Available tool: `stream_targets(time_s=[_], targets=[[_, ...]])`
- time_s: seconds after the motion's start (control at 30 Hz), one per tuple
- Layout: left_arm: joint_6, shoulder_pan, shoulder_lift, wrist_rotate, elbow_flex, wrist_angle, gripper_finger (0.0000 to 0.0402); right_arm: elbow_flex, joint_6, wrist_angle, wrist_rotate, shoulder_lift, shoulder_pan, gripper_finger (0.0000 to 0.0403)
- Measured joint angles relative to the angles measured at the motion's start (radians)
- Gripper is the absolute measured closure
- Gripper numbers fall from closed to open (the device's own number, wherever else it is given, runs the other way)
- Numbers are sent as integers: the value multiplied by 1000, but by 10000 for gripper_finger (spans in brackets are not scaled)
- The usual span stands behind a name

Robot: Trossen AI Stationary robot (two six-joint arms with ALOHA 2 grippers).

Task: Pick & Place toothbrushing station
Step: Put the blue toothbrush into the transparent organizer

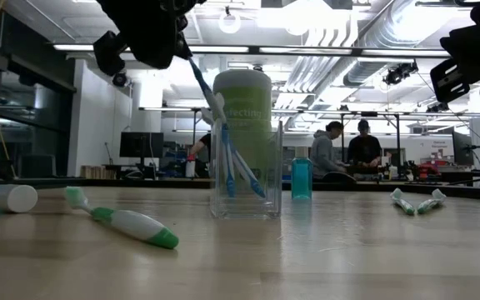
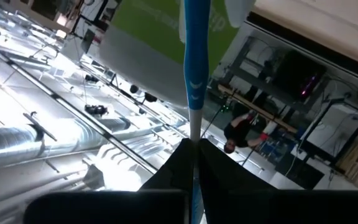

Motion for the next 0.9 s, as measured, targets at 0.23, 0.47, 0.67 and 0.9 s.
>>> stream_targets(time_s=[0.23,0.47,0.67,0.9], targets=[[52,-11,-1,39,0,59,399,0,0,0,0,0,0,366],[126,-7,-1,93,0,129,399,0,0,0,0,0,0,366],[187,23,-1,137,0,180,399,0,0,0,0,0,0,366],[232,51,-1,193,0,213,399,0,0,0,0,0,0,366]])
